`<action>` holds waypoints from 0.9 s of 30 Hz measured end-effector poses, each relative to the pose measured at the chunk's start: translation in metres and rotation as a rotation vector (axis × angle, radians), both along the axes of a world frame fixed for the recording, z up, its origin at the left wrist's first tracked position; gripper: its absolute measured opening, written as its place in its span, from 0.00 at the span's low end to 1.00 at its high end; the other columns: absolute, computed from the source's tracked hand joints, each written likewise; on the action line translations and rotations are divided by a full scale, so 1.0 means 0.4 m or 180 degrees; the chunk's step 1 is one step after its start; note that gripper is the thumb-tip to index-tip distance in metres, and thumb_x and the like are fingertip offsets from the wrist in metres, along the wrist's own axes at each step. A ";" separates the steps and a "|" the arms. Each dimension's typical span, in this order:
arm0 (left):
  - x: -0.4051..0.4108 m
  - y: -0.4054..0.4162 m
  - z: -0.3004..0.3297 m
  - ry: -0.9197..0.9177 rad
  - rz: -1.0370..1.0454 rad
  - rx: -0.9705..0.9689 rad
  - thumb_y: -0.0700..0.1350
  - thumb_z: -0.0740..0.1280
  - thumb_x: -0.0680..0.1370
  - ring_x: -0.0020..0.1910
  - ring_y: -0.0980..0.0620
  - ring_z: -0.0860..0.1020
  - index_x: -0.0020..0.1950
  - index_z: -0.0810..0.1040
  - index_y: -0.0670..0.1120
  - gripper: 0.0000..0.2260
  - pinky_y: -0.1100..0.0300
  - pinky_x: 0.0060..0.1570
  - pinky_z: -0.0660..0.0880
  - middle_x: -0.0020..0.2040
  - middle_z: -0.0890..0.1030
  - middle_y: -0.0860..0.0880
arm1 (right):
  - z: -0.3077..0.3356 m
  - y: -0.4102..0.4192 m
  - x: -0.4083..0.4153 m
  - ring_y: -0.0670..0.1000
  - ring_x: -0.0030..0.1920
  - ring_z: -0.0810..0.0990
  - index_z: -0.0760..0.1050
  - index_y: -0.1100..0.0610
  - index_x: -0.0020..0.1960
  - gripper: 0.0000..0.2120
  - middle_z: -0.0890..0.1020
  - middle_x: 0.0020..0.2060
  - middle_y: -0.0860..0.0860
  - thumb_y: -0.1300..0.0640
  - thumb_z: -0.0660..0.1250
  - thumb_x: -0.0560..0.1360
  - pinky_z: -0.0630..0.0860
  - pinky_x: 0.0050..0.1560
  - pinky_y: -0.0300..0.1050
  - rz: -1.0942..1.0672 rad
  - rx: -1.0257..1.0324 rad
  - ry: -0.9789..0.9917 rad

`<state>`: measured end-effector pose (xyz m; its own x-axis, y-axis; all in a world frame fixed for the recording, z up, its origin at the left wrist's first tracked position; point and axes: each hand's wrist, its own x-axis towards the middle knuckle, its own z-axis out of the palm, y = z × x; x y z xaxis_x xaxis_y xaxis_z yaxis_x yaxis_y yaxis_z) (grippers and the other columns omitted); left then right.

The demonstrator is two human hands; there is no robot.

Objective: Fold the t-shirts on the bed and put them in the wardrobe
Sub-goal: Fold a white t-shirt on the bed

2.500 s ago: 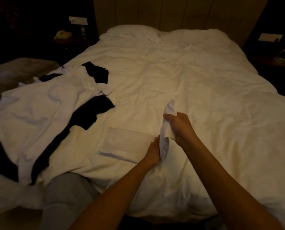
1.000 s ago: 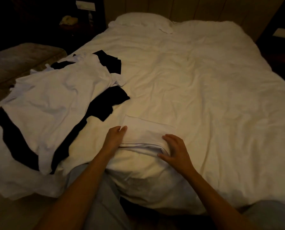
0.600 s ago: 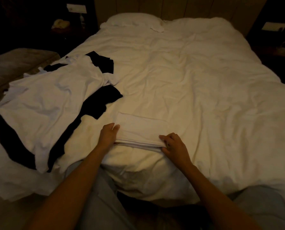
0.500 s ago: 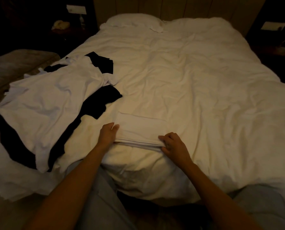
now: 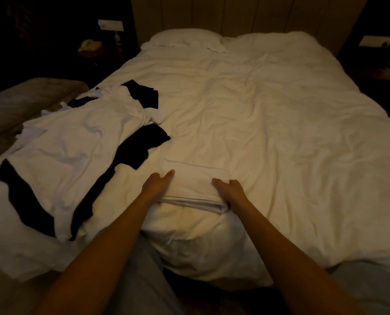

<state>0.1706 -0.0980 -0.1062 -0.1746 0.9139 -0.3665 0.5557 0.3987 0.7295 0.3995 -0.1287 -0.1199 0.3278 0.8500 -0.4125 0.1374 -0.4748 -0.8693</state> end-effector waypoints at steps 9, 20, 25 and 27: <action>-0.002 -0.015 -0.031 -0.1089 0.0158 0.0272 0.54 0.67 0.80 0.53 0.43 0.77 0.67 0.74 0.41 0.21 0.54 0.46 0.77 0.59 0.78 0.43 | 0.000 -0.028 0.029 0.53 0.45 0.82 0.78 0.63 0.59 0.20 0.83 0.51 0.57 0.62 0.77 0.69 0.80 0.40 0.44 -0.0138 0.0392 0.0941; 0.177 0.031 0.034 -0.2577 -0.0331 -0.0366 0.33 0.66 0.77 0.48 0.44 0.82 0.64 0.77 0.42 0.16 0.55 0.41 0.81 0.54 0.83 0.42 | 0.111 -0.011 0.268 0.53 0.42 0.82 0.77 0.61 0.60 0.17 0.83 0.46 0.55 0.68 0.71 0.72 0.81 0.39 0.42 -0.0178 0.0743 0.0915; 0.351 0.074 0.095 -0.2691 -0.0389 -0.0444 0.38 0.67 0.77 0.42 0.47 0.83 0.61 0.78 0.39 0.13 0.56 0.39 0.79 0.46 0.85 0.44 | 0.148 0.004 0.423 0.53 0.43 0.82 0.78 0.58 0.55 0.08 0.84 0.46 0.56 0.59 0.69 0.77 0.79 0.40 0.45 -0.0394 0.0773 0.0948; 0.429 0.091 0.110 -0.2734 -0.0365 -0.0702 0.49 0.68 0.79 0.43 0.46 0.83 0.57 0.80 0.42 0.12 0.54 0.43 0.79 0.43 0.86 0.45 | 0.150 0.016 0.477 0.54 0.43 0.82 0.79 0.59 0.54 0.10 0.84 0.46 0.57 0.54 0.70 0.77 0.78 0.39 0.45 -0.0536 0.0714 0.0864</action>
<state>0.3424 -0.0615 -0.0621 0.3292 0.8021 -0.4983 -0.1021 0.5548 0.8257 0.5904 -0.1222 -0.0600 0.3749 0.8724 -0.3135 -0.1757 -0.2651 -0.9481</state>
